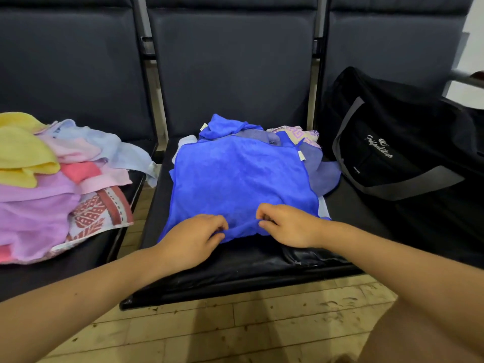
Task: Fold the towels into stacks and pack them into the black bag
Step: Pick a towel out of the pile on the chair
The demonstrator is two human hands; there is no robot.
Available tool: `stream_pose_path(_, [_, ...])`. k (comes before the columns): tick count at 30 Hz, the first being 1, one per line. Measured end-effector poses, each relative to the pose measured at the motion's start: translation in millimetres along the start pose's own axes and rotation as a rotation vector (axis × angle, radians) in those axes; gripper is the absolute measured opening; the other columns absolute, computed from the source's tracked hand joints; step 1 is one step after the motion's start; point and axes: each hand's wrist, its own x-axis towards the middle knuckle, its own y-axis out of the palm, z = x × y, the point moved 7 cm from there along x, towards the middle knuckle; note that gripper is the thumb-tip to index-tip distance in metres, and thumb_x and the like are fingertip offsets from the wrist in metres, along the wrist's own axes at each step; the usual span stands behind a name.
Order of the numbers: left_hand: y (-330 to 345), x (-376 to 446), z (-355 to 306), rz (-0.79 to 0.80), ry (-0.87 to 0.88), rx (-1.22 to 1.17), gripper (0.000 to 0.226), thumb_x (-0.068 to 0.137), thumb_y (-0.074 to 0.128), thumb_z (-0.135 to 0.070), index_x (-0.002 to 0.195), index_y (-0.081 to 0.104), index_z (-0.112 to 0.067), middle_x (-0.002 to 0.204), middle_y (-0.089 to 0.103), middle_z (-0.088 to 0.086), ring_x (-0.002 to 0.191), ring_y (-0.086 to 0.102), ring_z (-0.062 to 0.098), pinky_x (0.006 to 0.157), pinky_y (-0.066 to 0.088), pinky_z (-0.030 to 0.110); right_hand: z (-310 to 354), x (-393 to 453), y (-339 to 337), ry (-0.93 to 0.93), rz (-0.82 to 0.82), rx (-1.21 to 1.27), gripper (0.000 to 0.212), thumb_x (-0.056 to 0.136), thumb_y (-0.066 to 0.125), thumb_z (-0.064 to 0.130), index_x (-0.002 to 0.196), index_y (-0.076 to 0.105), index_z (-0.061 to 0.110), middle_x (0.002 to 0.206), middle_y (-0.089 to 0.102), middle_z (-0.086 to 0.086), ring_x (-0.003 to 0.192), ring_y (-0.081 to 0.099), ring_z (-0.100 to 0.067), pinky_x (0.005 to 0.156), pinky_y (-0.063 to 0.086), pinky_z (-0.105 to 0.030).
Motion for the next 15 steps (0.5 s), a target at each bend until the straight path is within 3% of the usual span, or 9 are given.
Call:
stream_pose_path(3, [5.1,9.6,9.0,-0.003,-0.066,-0.026,0.016,0.100,0.041,-0.017,0.107,0.055,-0.016,0.101,0.061,-0.001,0.096,0.055,0.021,0.081,0.042,0.034,-5.4,8.9,3.9,0.082,-0.005,-0.007,0.011,0.101,0.036,0.016,0.099,0.046,0.012,0.091,0.056,-0.004,0.086,0.052,-0.028,0.077,0.041,-0.039])
stream_pose_path(7, [7.8,20.9,19.1,-0.008,-0.108,-0.064,0.021,0.102,0.034,-0.017,0.109,0.054,-0.014,0.099,0.064,0.006,0.090,0.058,0.025,0.082,0.045,0.040,-8.3,18.0,7.5,0.100,0.007,0.018,0.014,0.101,0.035,0.019,0.096,0.047,0.014,0.090,0.056,-0.001,0.085,0.050,-0.025,0.082,0.043,-0.039])
stream_pose_path(11, [1.8,29.1,20.6,-0.029,-0.115,0.005,0.018,0.101,0.036,-0.035,0.106,0.047,-0.022,0.085,0.063,-0.001,0.078,0.056,0.018,0.074,0.045,0.036,-9.6,22.5,2.7,0.082,-0.059,0.012,0.029,0.092,0.052,0.051,0.099,0.055,0.023,0.093,0.064,0.007,0.086,0.057,-0.015,0.079,0.047,-0.032])
stream_pose_path(13, [-1.7,28.9,21.5,-0.042,-0.109,0.025,0.020,0.097,0.041,-0.046,0.103,0.046,-0.027,0.076,0.059,-0.006,0.070,0.054,0.012,0.070,0.046,0.034,-11.8,23.9,0.6,0.069,-0.073,0.005,0.027,0.089,0.058,0.051,0.098,0.056,0.026,0.092,0.065,0.008,0.084,0.058,-0.014,0.078,0.048,-0.032])
stream_pose_path(15, [-3.8,27.9,22.3,-0.032,-0.088,0.048,0.024,0.094,0.045,-0.051,0.103,0.047,-0.029,0.080,0.061,-0.007,0.073,0.055,0.010,0.070,0.047,0.032,-13.1,24.9,-2.4,0.052,-0.087,-0.016,0.022,0.091,0.058,0.044,0.099,0.057,0.025,0.092,0.065,0.007,0.084,0.058,-0.014,0.078,0.048,-0.034])
